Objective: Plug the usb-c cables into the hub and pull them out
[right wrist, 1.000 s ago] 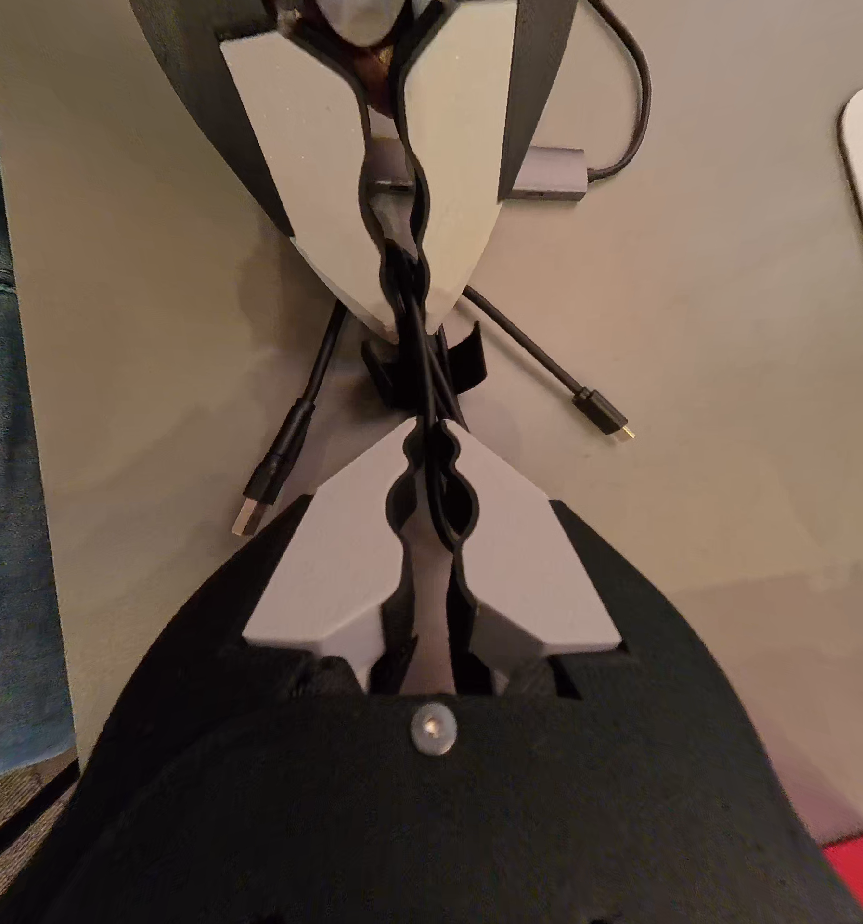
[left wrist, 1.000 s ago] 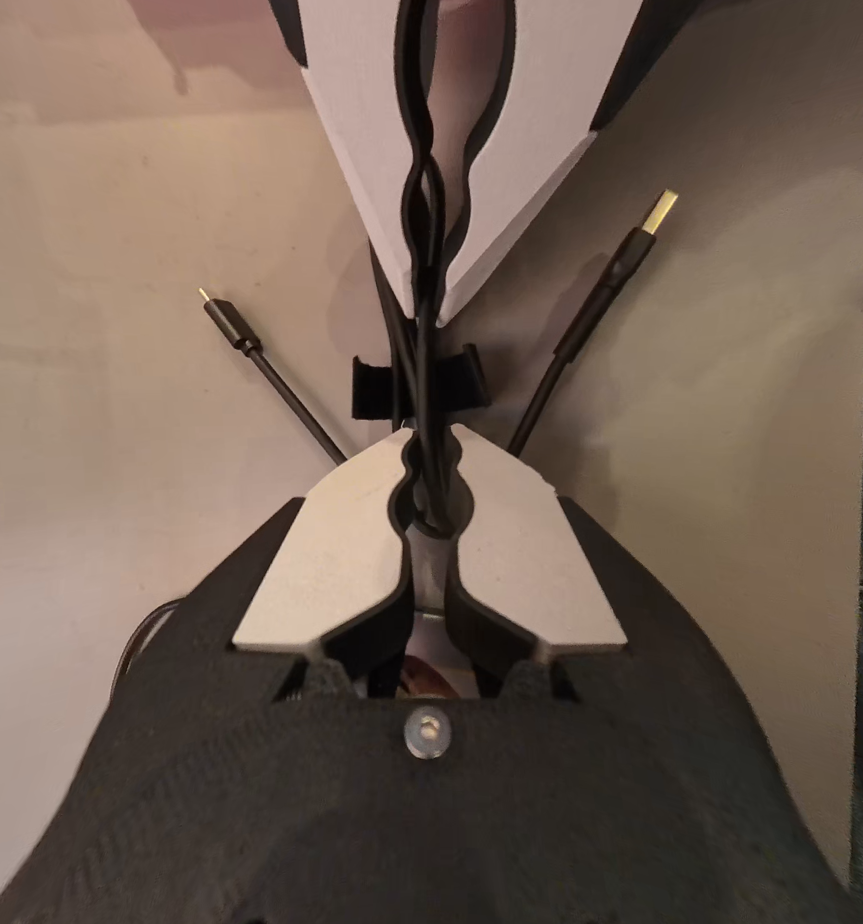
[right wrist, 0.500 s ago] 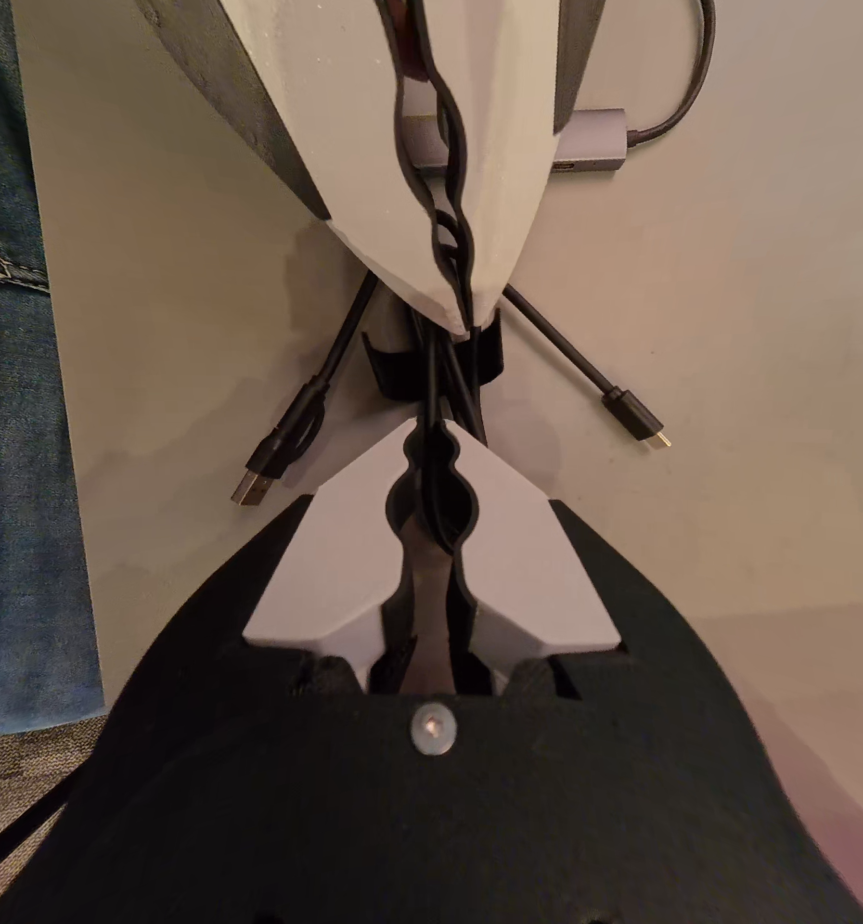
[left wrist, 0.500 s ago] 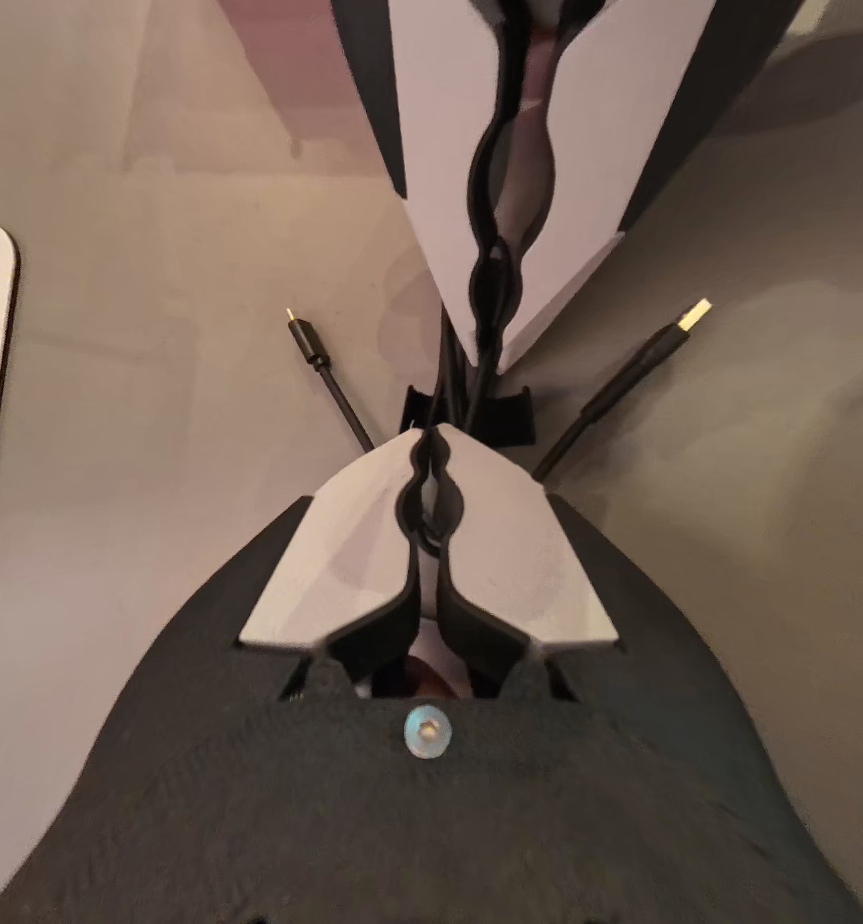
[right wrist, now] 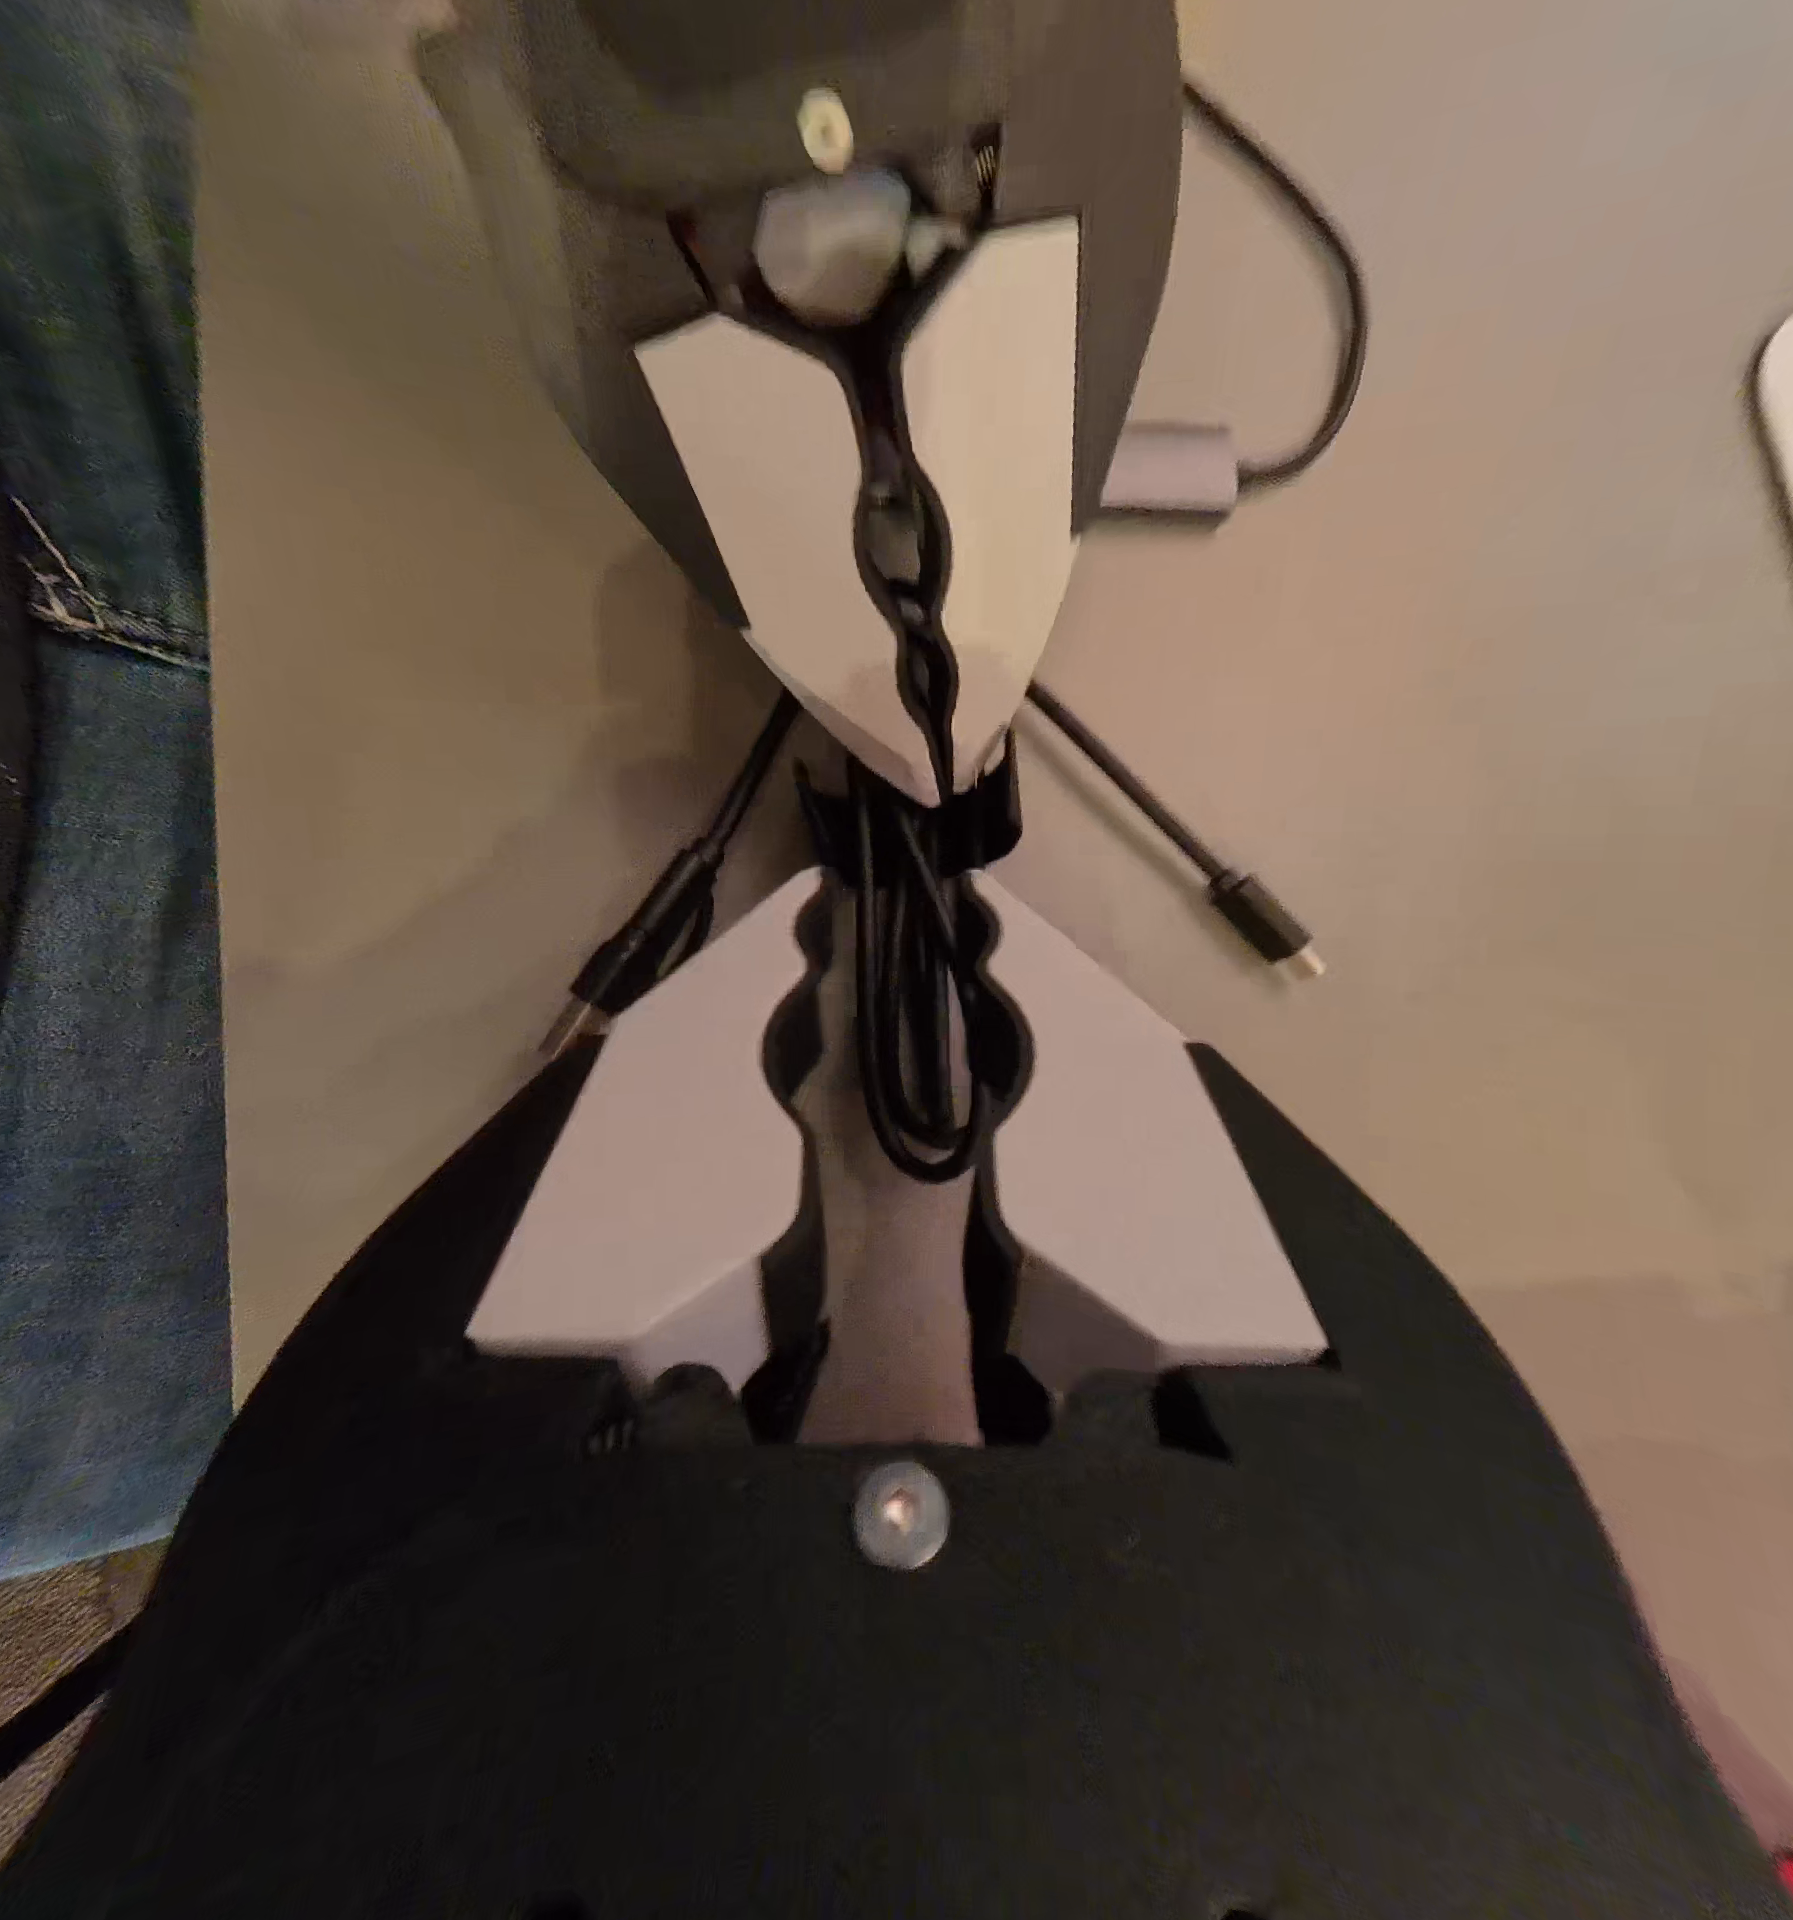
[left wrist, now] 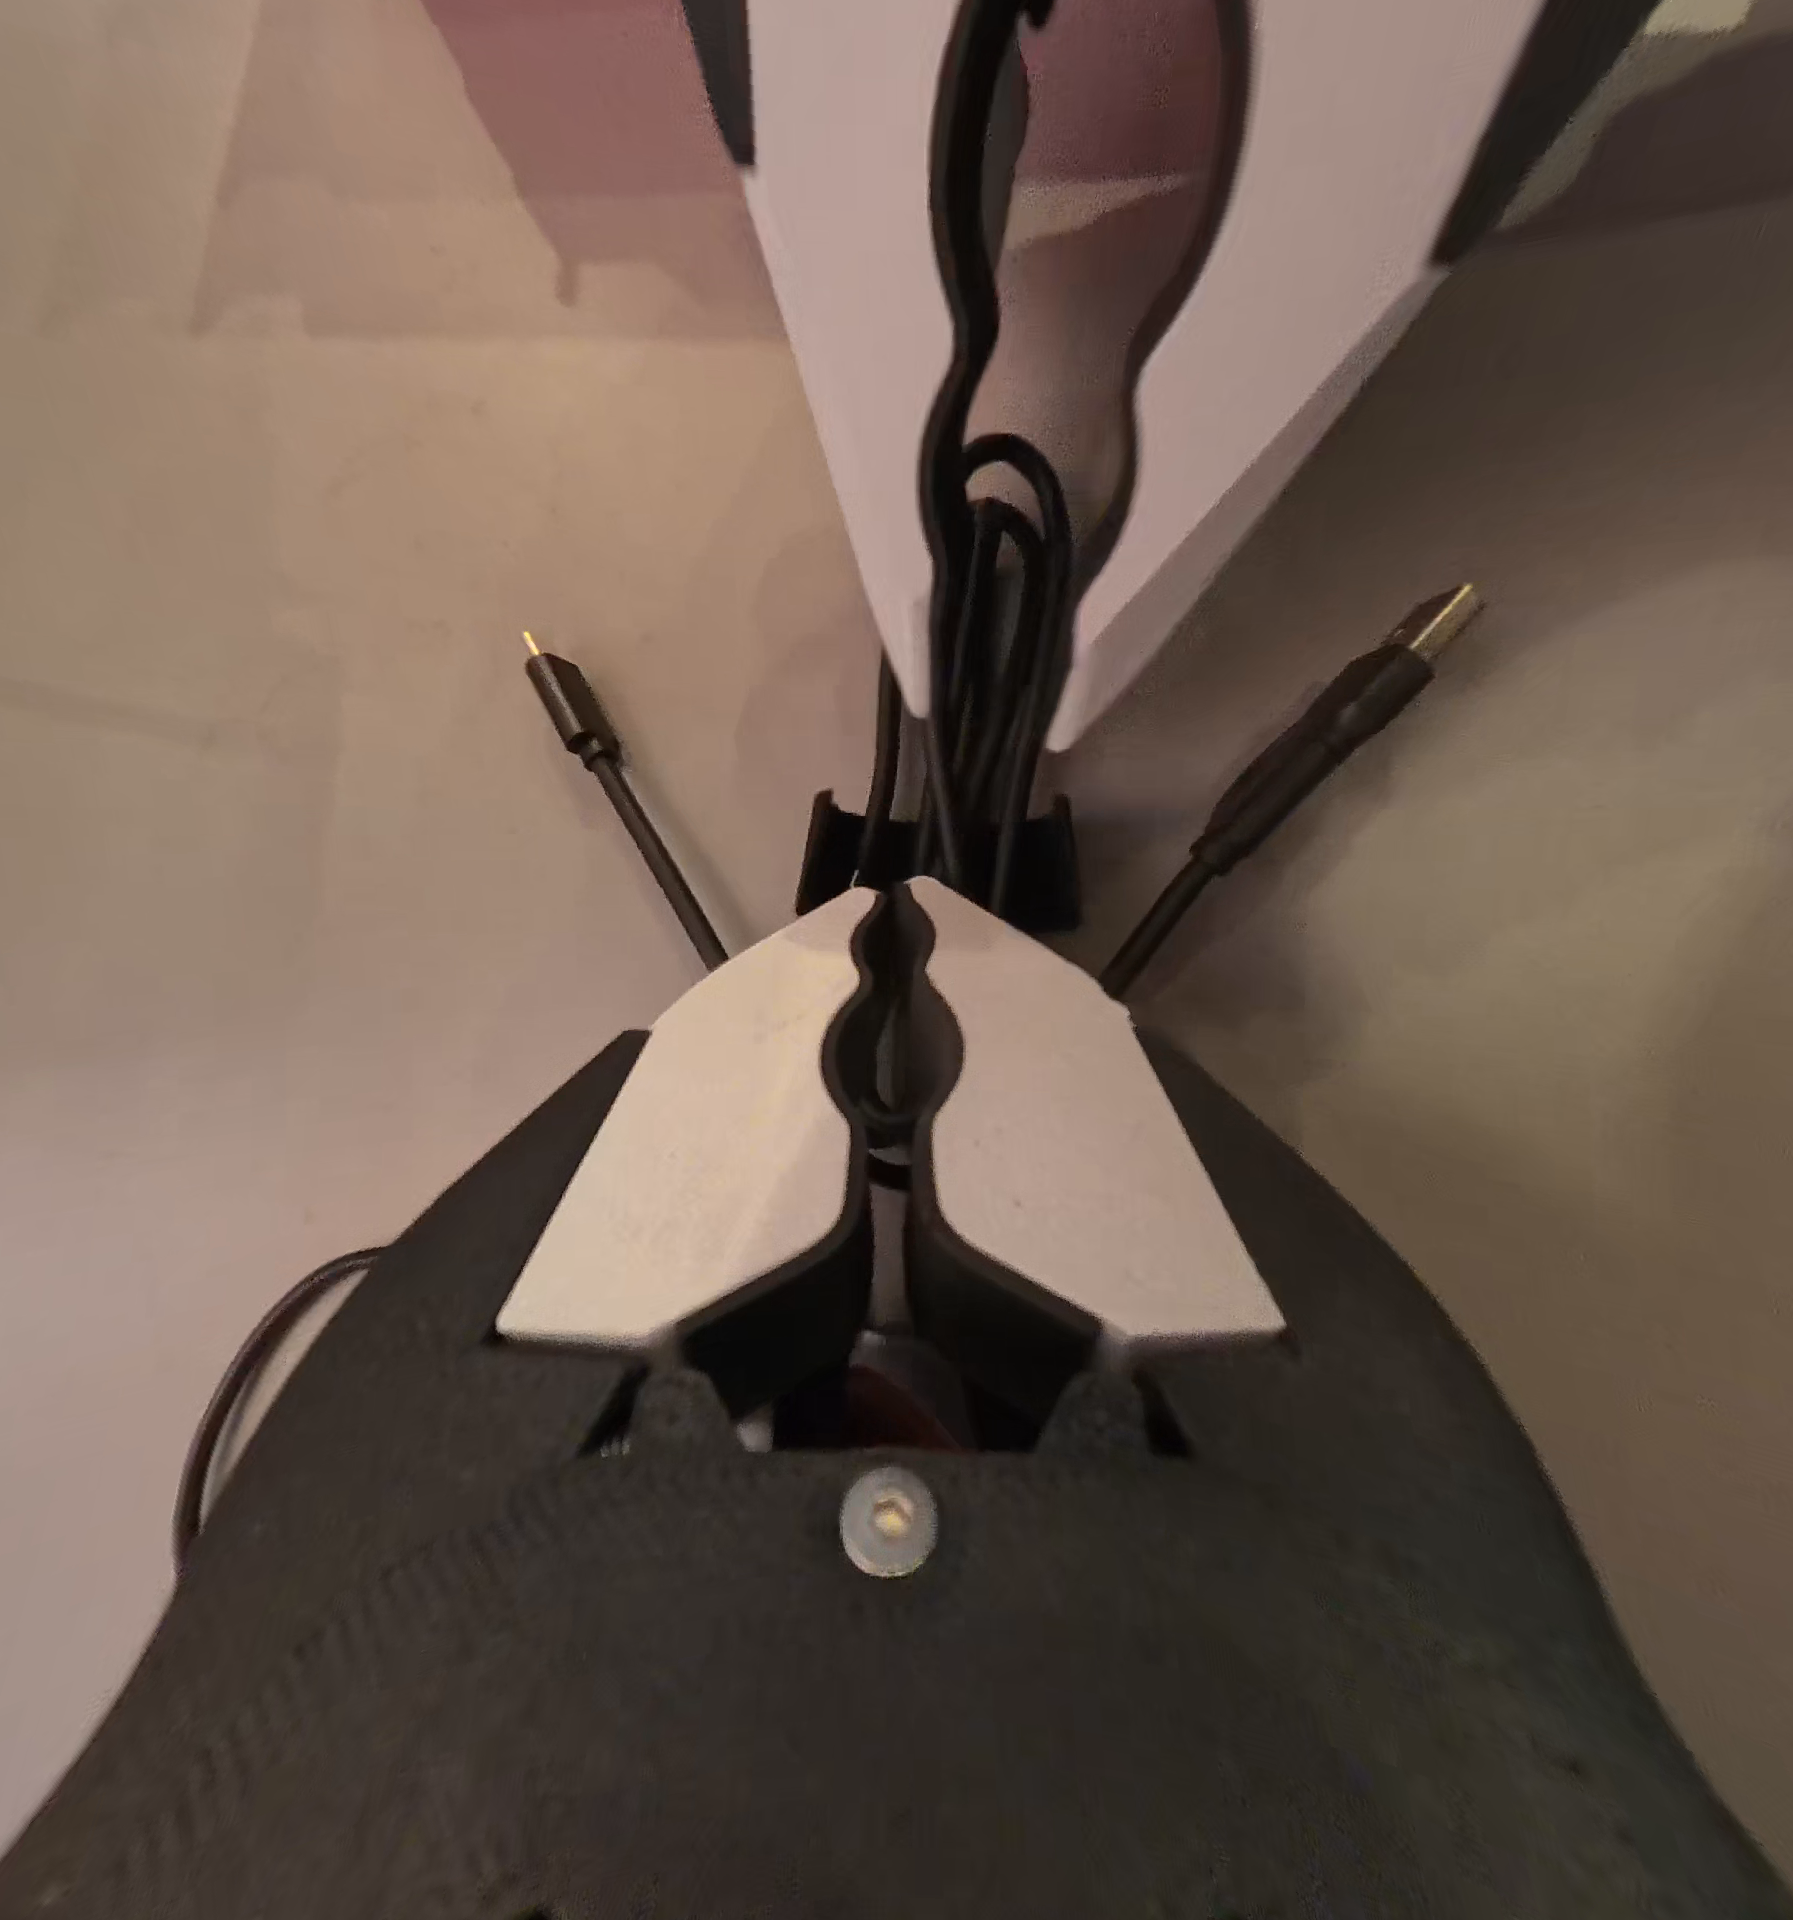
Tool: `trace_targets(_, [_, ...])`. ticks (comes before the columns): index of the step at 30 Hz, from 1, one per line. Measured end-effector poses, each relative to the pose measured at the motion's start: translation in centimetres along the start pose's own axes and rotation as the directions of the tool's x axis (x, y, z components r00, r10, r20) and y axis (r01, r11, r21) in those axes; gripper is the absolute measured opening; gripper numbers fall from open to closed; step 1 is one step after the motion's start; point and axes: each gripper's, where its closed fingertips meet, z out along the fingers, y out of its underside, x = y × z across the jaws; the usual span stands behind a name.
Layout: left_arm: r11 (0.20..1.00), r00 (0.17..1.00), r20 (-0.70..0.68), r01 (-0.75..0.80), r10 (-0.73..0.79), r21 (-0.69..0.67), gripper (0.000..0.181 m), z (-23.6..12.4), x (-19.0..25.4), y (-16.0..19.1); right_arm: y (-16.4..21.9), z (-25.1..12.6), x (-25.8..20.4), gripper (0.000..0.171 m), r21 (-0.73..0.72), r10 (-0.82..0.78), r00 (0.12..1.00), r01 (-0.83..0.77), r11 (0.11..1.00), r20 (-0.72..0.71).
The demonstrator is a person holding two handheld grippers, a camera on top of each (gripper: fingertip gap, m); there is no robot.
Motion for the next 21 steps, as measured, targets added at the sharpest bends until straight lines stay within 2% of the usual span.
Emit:
trace_targets(4, [1.0,1.0,-0.011,0.021,-0.021,0.013,0.0,0.0,0.0,0.0,-0.7,0.4,-0.3,0.057,0.012,-0.055,0.998,0.055,0.998,-0.002])
trace_targets(5, [1.0,1.0,-0.01,0.021,-0.021,0.013,0.0,0.0,0.0,0.0,-0.6,0.8,-0.2,0.058,0.007,-0.059,0.998,0.059,0.998,-0.006])
trace_targets(7, [1.0,1.0,-0.006,0.018,-0.018,0.013,0.0,0.0,0.0,0.0,-0.7,1.6,-0.1,0.055,0.014,-0.071,0.997,0.071,0.997,-0.013])
trace_targets(9, [0.999,1.0,-0.009,0.029,-0.029,0.021,0.0,0.0,0.0,0.0,-0.6,2.4,0.4,0.043,0.005,-0.08,0.996,0.08,0.997,-0.045])
trace_targets(12, [0.998,0.999,-0.014,0.048,-0.047,0.039,0.0,0.0,0.1,0.0,-0.7,2.9,0.6,0.034,0.036,-0.029,0.999,0.03,0.999,-0.038])
trace_targets(21, [0.996,0.997,-0.024,0.068,-0.067,0.059,0.0,0.0,0.1,0.0,-0.8,2.6,0.4,0.021,0.147,0.087,0.994,-0.095,0.985,0.062])
